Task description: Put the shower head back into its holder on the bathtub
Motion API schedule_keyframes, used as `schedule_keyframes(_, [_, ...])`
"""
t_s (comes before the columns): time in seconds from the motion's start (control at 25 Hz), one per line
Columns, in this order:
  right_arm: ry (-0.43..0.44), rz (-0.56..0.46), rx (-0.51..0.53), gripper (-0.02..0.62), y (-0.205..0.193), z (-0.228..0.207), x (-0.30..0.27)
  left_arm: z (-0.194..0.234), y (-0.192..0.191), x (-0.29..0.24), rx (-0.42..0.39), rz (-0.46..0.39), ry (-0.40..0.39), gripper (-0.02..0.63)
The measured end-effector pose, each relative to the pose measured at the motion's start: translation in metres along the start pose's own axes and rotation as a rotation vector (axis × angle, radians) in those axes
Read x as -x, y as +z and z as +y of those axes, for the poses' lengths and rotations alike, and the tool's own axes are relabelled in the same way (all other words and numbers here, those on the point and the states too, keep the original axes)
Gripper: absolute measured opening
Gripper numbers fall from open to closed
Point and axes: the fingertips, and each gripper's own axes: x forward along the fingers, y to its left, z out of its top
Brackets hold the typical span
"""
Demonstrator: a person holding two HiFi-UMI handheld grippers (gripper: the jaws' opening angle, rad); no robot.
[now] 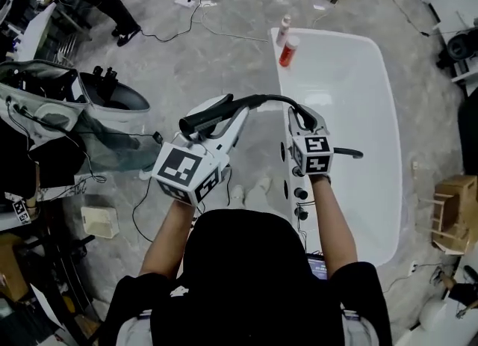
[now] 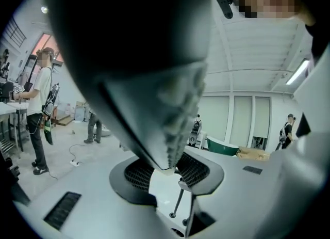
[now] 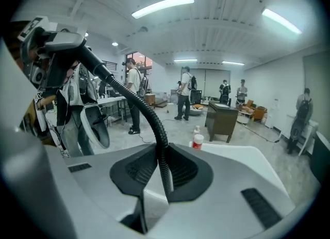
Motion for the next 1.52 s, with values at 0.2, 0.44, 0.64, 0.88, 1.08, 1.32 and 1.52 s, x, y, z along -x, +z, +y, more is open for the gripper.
schedule_keyframes(0.2, [-0.076,-0.015,-0.023,0.067,-0.002,-0.034,0.018,-0.019,0.002,-0.021,-0.004,0.002,-0.067,0.144])
schedule_keyframes(0.44, [-0.153,-0.036,-0.040,0.067,-0.001,-0.064,0.046,-0.047,0.004,-0.040,-0.015,0.002,-0.144,0.144])
schedule_keyframes(0.64, [-0.199,-0.048,-0.050,0.067,-0.006,-0.086,0.065,-0.068,0.003,-0.052,-0.023,0.000,-0.187,0.144])
schedule_keyframes(0.88, [-0.217,-0.044,-0.060,0.067,-0.010,-0.101,0.076,-0.080,0.006,-0.062,-0.023,0.010,-0.204,0.144])
schedule_keyframes(1.08, [-0.209,-0.025,-0.065,0.067,-0.021,-0.107,0.071,-0.085,-0.001,-0.071,-0.024,0.030,-0.198,0.144])
schedule_keyframes(1.32, [-0.179,0.009,-0.075,0.067,-0.044,-0.117,0.051,-0.082,-0.023,-0.094,-0.017,0.070,-0.184,0.144])
schedule_keyframes(1.52, [-0.157,0.055,-0.090,0.068,-0.059,-0.118,0.034,-0.072,-0.037,-0.110,-0.001,0.107,-0.173,0.144])
